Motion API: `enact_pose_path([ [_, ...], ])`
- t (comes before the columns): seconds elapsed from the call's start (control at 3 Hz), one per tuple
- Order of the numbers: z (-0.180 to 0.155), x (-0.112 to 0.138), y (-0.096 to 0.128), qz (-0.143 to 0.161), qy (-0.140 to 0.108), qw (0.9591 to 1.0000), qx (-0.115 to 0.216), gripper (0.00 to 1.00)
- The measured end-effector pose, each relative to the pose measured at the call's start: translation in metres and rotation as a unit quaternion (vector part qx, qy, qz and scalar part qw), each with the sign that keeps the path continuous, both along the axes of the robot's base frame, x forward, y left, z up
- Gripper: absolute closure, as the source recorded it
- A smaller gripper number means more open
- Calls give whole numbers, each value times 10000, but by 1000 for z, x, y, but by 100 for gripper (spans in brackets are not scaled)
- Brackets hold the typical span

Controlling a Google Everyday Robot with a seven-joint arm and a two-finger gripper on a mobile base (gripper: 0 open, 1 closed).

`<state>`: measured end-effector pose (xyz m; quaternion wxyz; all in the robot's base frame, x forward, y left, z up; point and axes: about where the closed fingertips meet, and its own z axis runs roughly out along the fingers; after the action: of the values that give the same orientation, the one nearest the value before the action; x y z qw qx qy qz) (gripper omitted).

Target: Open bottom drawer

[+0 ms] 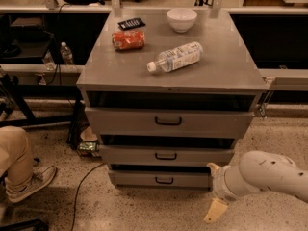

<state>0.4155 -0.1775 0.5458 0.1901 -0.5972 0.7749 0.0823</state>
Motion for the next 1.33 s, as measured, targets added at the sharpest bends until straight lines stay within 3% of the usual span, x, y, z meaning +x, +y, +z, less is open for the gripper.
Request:
enact_pose_path([
  [0.33,-62,21,-15,357,46,9993,31,0],
  [0.67,-116,34,-22,482,147,9987,61,0],
  [1.33,-213,50,-18,506,206,9984,170,0],
])
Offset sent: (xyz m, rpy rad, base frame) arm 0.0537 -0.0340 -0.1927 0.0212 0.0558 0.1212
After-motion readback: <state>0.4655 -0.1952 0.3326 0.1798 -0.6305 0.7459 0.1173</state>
